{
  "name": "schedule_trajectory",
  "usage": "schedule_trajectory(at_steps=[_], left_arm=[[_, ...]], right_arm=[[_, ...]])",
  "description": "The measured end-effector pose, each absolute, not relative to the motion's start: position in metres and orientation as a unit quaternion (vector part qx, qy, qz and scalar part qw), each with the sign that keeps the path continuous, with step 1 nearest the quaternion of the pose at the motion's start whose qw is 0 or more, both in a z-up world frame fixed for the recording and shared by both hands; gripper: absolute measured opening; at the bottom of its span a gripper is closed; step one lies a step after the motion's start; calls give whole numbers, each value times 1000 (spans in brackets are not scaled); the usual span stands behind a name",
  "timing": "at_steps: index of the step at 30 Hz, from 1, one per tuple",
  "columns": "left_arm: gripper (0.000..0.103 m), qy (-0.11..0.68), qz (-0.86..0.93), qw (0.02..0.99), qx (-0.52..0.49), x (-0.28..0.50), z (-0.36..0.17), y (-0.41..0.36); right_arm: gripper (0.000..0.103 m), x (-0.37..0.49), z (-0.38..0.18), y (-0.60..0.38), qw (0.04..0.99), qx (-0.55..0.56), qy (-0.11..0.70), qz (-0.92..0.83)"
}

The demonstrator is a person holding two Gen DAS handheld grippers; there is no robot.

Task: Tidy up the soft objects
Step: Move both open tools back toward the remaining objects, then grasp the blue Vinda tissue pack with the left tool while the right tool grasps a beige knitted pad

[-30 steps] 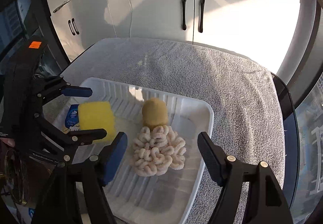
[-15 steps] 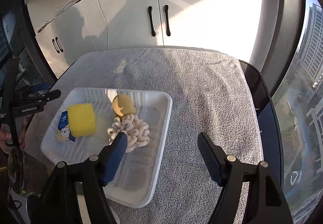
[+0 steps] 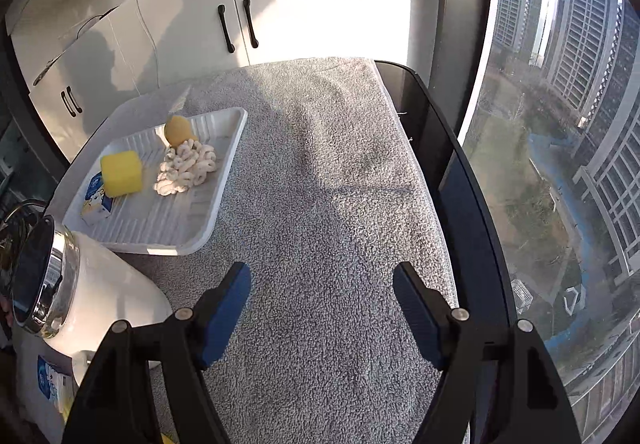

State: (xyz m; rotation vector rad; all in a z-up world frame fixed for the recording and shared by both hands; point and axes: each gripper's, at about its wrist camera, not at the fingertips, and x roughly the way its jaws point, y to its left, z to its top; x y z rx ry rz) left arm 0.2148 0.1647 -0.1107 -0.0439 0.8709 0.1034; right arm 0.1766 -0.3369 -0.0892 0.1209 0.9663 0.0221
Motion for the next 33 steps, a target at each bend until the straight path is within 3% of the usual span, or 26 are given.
schedule_trajectory(at_steps=[9,17,33], left_arm=[[87,439,-17,898,-30,107,-119,133],[87,422,-86,902,31,47,-112,73],[86,457,-125,881,-6,54,-123,12]], right_arm=[[80,59,-92,-321,882,84,463,1],[80,-11,-85,-266,887,51,457,51],[82,-35,-94,-222,883,47,459,84]])
